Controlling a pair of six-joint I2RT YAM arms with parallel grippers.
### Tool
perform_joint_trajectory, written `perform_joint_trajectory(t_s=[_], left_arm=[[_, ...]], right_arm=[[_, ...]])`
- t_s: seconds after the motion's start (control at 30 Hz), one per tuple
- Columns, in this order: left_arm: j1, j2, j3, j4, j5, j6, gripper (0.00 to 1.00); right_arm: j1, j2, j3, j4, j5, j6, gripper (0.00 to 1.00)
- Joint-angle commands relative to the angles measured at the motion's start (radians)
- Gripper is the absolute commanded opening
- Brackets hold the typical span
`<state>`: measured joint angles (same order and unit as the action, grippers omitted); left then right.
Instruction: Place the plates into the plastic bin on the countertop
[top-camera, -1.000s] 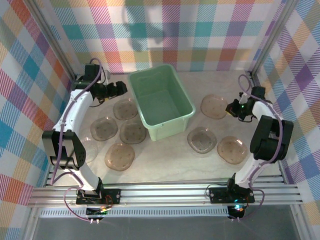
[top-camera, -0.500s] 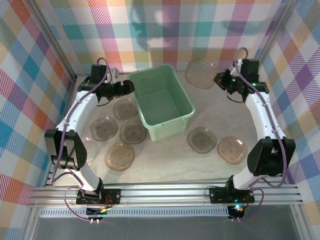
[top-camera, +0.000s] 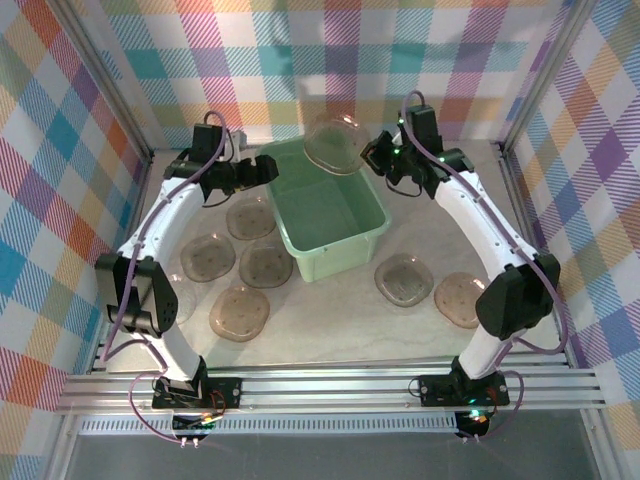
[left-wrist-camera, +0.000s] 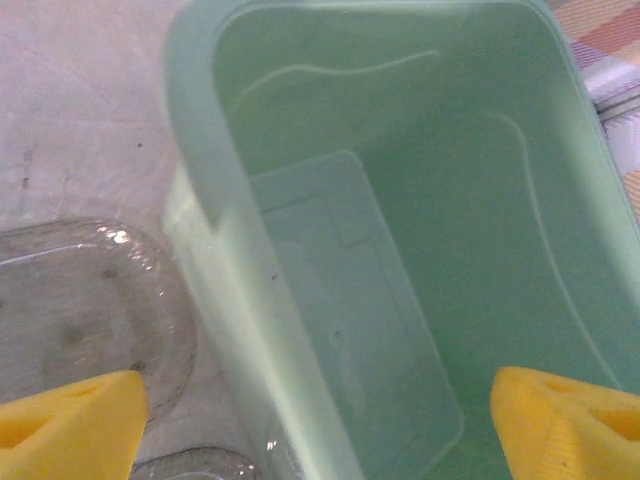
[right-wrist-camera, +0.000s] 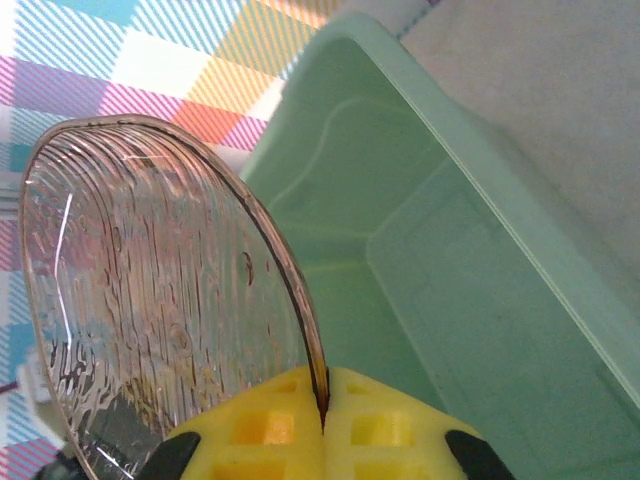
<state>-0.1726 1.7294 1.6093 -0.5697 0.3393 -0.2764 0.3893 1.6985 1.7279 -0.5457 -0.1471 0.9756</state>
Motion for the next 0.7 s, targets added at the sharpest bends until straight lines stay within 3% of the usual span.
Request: perform_joint_trajectory(t_s=[0.0,0.37,0.5,0.67], left_arm=[[-0.009,0.055,0.057,-0.070,0.000,-0.021,0.88],[-0.052,0.067,0.008,-0.034,-0.036,-0.168,0.83],[-0.048,0.047,0.036,-0.042,-0.088,-0.162,0.83],[-0.037,0.107,0.212,-0.088,-0.161,-0.064,0.86]], right_arm=[[0.027,0.003,0.025,-0.063,0.076,0.028,0.00],[0.156,0.158,0.139,-0.208,0.212,0.099,0.00],[0.190,0.255,0.257,-0.356,0.277,0.141,0.00],[0.206,0.326,0.315,-0.436,0.295,0.197,0.00]])
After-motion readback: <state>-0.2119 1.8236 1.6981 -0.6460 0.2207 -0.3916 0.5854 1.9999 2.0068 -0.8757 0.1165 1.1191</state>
